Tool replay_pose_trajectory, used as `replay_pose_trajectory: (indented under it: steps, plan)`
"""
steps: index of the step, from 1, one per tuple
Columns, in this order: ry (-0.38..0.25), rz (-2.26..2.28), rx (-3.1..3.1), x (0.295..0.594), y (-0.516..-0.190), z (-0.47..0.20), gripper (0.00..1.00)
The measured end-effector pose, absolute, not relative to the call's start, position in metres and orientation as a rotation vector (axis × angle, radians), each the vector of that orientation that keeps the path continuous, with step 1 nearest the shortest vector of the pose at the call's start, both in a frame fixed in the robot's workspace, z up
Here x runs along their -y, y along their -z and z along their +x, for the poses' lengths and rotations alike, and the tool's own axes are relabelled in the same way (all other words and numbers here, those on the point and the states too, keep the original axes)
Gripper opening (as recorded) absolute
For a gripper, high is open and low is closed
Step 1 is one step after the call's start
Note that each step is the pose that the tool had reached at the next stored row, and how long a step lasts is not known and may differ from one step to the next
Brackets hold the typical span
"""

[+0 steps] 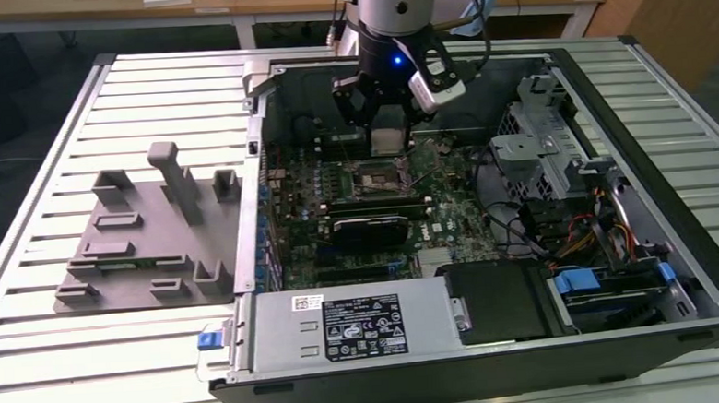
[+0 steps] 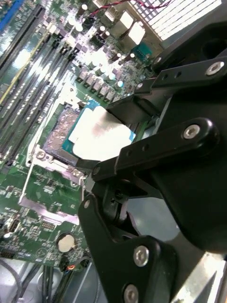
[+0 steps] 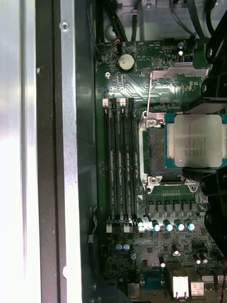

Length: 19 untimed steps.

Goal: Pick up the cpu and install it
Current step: 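Place the cpu into insertion slot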

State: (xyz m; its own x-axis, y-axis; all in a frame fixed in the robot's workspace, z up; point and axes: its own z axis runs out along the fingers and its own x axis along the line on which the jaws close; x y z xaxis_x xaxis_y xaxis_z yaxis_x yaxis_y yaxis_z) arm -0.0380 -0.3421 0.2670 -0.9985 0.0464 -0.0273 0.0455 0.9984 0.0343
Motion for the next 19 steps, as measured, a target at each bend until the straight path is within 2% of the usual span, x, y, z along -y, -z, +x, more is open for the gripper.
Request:
replay_pose_trajectory:
  steps: [7,19]
  plan:
    - [-0.052,0.077,-3.112,0.3421,-0.267,-0.0381,0.54]
    - [-0.047,0.403,-3.083,0.3421,-0.2659,-0.0381,0.54]
